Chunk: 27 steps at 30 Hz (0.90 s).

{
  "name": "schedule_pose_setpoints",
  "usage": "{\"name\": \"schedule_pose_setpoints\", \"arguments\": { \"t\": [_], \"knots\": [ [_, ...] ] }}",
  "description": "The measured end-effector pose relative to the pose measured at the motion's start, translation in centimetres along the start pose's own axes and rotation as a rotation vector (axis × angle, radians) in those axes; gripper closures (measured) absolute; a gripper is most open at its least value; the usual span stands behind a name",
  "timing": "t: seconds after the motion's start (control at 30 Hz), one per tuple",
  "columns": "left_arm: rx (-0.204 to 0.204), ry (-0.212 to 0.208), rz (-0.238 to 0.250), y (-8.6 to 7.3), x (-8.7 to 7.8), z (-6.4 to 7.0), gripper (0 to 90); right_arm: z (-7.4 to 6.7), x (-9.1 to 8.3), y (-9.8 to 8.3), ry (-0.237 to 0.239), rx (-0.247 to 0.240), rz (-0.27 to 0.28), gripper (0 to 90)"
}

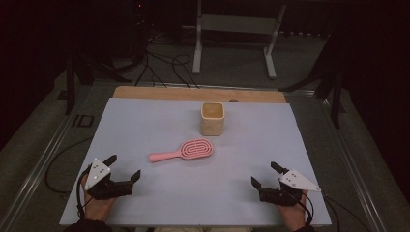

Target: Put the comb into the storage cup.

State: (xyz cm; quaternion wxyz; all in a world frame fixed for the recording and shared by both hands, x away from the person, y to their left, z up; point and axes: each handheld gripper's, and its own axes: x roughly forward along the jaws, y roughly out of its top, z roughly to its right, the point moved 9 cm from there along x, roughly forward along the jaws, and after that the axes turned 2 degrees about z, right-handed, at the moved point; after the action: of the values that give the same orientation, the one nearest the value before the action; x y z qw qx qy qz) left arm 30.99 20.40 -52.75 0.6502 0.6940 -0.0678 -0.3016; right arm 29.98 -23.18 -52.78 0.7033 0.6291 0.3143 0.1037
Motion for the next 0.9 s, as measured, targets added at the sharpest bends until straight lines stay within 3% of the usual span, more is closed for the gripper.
{"name": "schedule_pose_setpoints", "arguments": {
  "t": [0.37, 0.47, 0.7, 0.9],
  "knots": [
    [0.049, -0.064, -0.085, 1.7, 1.8, 1.6, 1.9, 0.3, -0.1, -0.3, -0.017, 0.013, -0.005, 8.9],
    [0.043, -0.084, -0.099, 2.1, 2.2, 1.9, 1.5, 0.4, -0.2, -0.3, -0.020, 0.021, -0.005, 8.9],
    [0.089, -0.070, -0.116, 3.2, 3.6, 2.3, 0.2, 0.3, -0.1, -0.4, -0.020, 0.023, -0.010, 8.9],
    [0.117, -0.085, -0.153, 4.1, 4.7, 2.7, 0.0, 0.4, -0.1, -0.4, -0.019, 0.025, -0.008, 8.9]
  ]
}}
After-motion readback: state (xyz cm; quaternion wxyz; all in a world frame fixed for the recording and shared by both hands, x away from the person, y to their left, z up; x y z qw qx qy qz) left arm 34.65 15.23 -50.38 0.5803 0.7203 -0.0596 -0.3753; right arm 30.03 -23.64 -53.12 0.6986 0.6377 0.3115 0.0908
